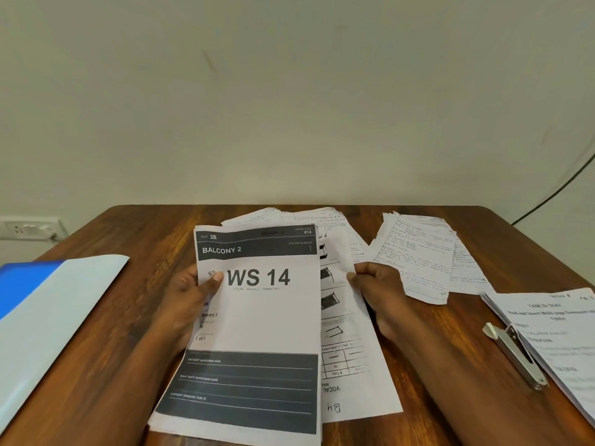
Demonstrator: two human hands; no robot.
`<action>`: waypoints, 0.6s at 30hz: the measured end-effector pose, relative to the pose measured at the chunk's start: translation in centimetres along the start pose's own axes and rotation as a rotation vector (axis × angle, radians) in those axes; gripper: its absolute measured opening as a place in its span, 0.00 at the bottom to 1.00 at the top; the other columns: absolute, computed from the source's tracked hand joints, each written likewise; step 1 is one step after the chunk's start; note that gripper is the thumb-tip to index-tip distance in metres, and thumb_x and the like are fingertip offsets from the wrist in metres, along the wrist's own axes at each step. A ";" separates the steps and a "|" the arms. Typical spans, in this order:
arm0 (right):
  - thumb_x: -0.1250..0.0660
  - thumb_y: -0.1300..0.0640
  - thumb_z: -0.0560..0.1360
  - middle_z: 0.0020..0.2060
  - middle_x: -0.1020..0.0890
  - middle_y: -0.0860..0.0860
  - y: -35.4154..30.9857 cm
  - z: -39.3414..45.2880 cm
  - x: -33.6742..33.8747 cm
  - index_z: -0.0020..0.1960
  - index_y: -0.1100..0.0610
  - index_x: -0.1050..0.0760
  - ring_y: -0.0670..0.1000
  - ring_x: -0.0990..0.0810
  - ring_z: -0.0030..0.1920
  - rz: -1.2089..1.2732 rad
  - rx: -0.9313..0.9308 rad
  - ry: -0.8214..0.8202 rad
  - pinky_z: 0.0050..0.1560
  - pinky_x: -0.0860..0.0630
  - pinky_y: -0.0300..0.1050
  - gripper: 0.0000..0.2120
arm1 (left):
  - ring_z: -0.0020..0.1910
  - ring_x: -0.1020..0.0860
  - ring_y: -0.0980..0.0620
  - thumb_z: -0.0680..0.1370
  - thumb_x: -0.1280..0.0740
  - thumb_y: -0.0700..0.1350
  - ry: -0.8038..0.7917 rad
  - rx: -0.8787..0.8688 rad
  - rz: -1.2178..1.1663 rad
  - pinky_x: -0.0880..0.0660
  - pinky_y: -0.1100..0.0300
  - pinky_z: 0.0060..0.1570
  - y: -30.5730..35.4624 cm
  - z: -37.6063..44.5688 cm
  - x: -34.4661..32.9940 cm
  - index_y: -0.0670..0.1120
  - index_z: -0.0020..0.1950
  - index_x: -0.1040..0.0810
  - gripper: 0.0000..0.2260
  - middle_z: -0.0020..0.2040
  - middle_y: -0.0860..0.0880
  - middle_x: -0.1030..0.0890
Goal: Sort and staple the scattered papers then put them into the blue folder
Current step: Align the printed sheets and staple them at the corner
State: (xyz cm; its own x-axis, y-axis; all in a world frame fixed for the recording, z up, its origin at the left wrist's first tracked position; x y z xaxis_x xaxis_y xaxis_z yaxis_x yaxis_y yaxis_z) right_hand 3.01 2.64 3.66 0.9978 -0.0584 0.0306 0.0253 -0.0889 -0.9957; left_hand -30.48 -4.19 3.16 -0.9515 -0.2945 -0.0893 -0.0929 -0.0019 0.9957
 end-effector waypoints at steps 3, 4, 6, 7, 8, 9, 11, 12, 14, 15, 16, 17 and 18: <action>0.31 0.66 0.80 0.43 0.11 0.55 0.2 -0.3 -0.6 0.48 0.59 0.16 0.52 0.12 0.38 0.101 -0.030 0.012 0.38 0.18 0.45 0.06 | 0.53 0.14 0.34 0.80 0.30 0.43 -0.017 0.009 -0.012 0.21 0.30 0.57 -0.3 -0.2 -0.7 0.41 0.64 0.20 0.13 0.57 0.41 0.13; 0.31 0.65 0.80 0.43 0.11 0.54 0.3 -0.4 -0.8 0.48 0.59 0.16 0.51 0.12 0.39 0.125 -0.031 0.018 0.37 0.18 0.44 0.06 | 0.54 0.14 0.34 0.81 0.30 0.42 -0.023 0.014 -0.017 0.20 0.31 0.57 -0.4 -0.3 -1.0 0.40 0.64 0.20 0.13 0.57 0.41 0.13; 0.31 0.65 0.80 0.42 0.11 0.50 0.3 -0.6 -1.1 0.49 0.58 0.16 0.50 0.12 0.42 0.162 -0.014 0.030 0.38 0.18 0.41 0.06 | 0.53 0.14 0.35 0.82 0.32 0.41 -0.027 0.022 -0.031 0.20 0.32 0.56 -0.5 -0.4 -1.5 0.39 0.64 0.21 0.12 0.56 0.40 0.13; 0.30 0.65 0.80 0.42 0.11 0.47 0.2 -0.7 -1.2 0.48 0.57 0.16 0.50 0.12 0.45 0.174 0.002 0.037 0.41 0.19 0.40 0.06 | 0.53 0.14 0.35 0.82 0.32 0.40 -0.023 0.024 -0.040 0.19 0.33 0.56 -0.5 -0.4 -1.7 0.39 0.64 0.21 0.12 0.56 0.40 0.13; 0.30 0.64 0.80 0.43 0.12 0.45 0.1 -0.9 -1.4 0.48 0.56 0.16 0.49 0.14 0.47 0.184 0.015 0.046 0.44 0.20 0.39 0.06 | 0.53 0.14 0.35 0.82 0.32 0.40 -0.016 0.026 -0.051 0.19 0.33 0.56 -0.5 -0.4 -1.9 0.39 0.64 0.20 0.11 0.56 0.41 0.13; 0.30 0.64 0.80 0.44 0.13 0.44 0.0 -1.0 -1.5 0.48 0.55 0.16 0.48 0.15 0.49 0.191 0.025 0.055 0.45 0.22 0.38 0.06 | 0.53 0.14 0.36 0.82 0.32 0.40 -0.007 0.028 -0.062 0.19 0.33 0.56 -0.5 -0.4 -2.1 0.39 0.64 0.20 0.11 0.56 0.41 0.13; 0.30 0.63 0.80 0.45 0.14 0.43 0.0 -1.0 -1.6 0.47 0.55 0.17 0.48 0.17 0.51 0.201 0.034 0.065 0.49 0.22 0.39 0.06 | 0.53 0.13 0.37 0.82 0.32 0.39 0.009 0.033 -0.071 0.19 0.34 0.55 -0.6 -0.4 -2.4 0.40 0.63 0.19 0.10 0.56 0.42 0.12; 0.29 0.63 0.80 0.46 0.13 0.44 0.1 -1.0 -1.7 0.47 0.55 0.16 0.49 0.16 0.52 0.208 0.036 0.068 0.52 0.21 0.41 0.06 | 0.53 0.13 0.37 0.82 0.31 0.39 0.016 0.033 -0.071 0.18 0.36 0.54 -0.7 -0.4 -2.5 0.40 0.63 0.19 0.10 0.55 0.42 0.12; 0.28 0.64 0.79 0.50 0.12 0.47 0.4 -0.9 -1.7 0.47 0.56 0.15 0.52 0.15 0.55 0.227 0.038 0.081 0.60 0.20 0.47 0.05 | 0.51 0.13 0.38 0.82 0.32 0.38 0.029 0.032 -0.067 0.16 0.40 0.49 -0.8 -0.4 -2.7 0.40 0.62 0.19 0.09 0.54 0.42 0.12; 0.28 0.64 0.79 0.51 0.12 0.48 0.4 -0.9 -1.8 0.47 0.56 0.15 0.52 0.16 0.56 0.237 0.040 0.094 0.61 0.20 0.48 0.05 | 0.51 0.13 0.38 0.82 0.32 0.38 0.035 0.033 -0.061 0.16 0.40 0.49 -0.8 -0.4 -2.8 0.40 0.62 0.19 0.09 0.54 0.42 0.12; 0.28 0.64 0.78 0.52 0.12 0.49 0.4 -0.9 -1.7 0.47 0.56 0.16 0.52 0.16 0.56 0.251 0.039 0.109 0.59 0.20 0.46 0.05 | 0.51 0.13 0.38 0.82 0.32 0.38 0.042 0.032 -0.051 0.16 0.40 0.50 -0.8 -0.5 -2.8 0.40 0.62 0.19 0.09 0.54 0.41 0.12; 0.28 0.64 0.78 0.53 0.13 0.49 0.4 -1.0 -1.7 0.47 0.56 0.16 0.51 0.16 0.56 0.266 0.040 0.120 0.56 0.21 0.43 0.05 | 0.50 0.13 0.38 0.82 0.32 0.38 0.053 0.031 -0.039 0.17 0.39 0.51 -0.8 -0.5 -2.8 0.40 0.61 0.19 0.08 0.54 0.42 0.12; 0.28 0.65 0.78 0.53 0.13 0.49 0.4 -1.0 -1.7 0.47 0.56 0.16 0.51 0.17 0.55 0.280 0.041 0.128 0.53 0.22 0.41 0.05 | 0.50 0.13 0.39 0.82 0.32 0.37 0.066 0.028 -0.026 0.17 0.39 0.51 -0.7 -0.6 -2.8 0.41 0.61 0.19 0.08 0.53 0.42 0.12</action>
State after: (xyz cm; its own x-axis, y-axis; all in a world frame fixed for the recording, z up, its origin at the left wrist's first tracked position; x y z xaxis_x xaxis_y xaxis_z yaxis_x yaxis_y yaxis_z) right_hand 1.29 1.67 3.31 0.9505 -0.2003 -0.2376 -0.2449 -0.0120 -0.9695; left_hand -27.58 -3.91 2.69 -0.9275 -0.3566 -0.1121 -0.1262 0.0163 0.9919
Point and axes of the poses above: each hand's wrist, its own z-axis towards the middle knuckle, its own x-axis out of the back of the hand, y = z × x, the point moved 6 cm from there along z, towards the middle knuckle
